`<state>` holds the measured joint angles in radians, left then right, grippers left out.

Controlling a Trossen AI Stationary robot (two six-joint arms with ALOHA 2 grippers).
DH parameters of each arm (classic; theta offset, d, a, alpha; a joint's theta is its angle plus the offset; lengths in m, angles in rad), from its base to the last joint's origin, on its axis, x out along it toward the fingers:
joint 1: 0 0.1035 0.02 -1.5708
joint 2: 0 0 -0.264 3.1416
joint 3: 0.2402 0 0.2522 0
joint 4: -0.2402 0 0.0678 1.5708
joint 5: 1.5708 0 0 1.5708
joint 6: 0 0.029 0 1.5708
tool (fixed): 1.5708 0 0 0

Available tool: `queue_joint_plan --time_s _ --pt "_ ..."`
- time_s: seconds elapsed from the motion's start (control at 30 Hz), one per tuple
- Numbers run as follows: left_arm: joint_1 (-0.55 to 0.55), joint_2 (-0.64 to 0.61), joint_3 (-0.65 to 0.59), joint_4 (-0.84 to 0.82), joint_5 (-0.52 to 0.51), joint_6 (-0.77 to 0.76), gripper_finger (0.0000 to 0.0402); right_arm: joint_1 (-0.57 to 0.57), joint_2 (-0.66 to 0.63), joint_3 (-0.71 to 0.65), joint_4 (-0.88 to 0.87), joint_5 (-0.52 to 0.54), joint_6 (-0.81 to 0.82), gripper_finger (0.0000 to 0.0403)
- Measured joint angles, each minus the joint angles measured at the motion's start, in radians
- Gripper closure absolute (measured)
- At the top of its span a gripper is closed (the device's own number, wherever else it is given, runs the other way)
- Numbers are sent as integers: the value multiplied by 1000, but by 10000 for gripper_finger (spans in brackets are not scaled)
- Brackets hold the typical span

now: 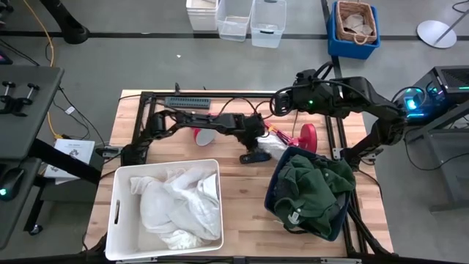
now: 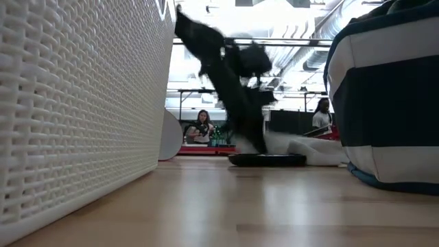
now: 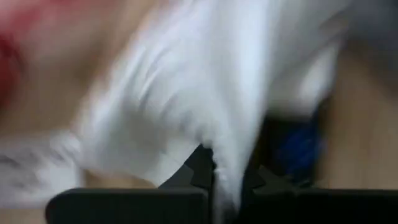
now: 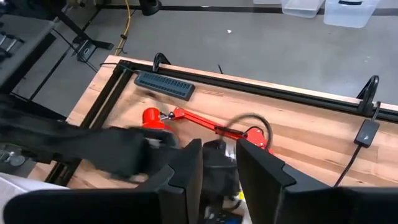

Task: Sort clothes
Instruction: Put the white underwear into the white bin

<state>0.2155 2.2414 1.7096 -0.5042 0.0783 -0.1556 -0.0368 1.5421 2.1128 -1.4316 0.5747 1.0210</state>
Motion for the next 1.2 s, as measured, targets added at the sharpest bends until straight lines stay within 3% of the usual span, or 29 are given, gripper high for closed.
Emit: queue_joint_plan --time_s 0.23,0.4,0.53,0.67,0.77,1.03,1.1,1.2 --pt "-4 -387 5 -48 -4 203 398 0 -6 0 1 -1 0 308" --pt "-50 -632 -46 -73 -2 240 399 0 -48 0 0 17 -7 308" --pt "-128 -818 -70 -87 -11 245 400 0 -78 0 0 64 -35 308" --pt "-275 -942 -102 -94 -35 208 401 0 -92 0 -5 91 -80 308" --pt "-413 -1029 -108 -80 -162 115 401 0 -91 0 -18 71 -135 308" --pt "-879 -1060 -114 -237 -718 -332 401 0 -83 0 -54 -12 -244 308" --pt "-957 -1047 -112 -339 -791 -521 401 0 -84 0 -54 -33 -270 308" --pt "-1025 -1001 -111 -553 -805 -828 401 9 -84 0 -55 -62 -281 308"
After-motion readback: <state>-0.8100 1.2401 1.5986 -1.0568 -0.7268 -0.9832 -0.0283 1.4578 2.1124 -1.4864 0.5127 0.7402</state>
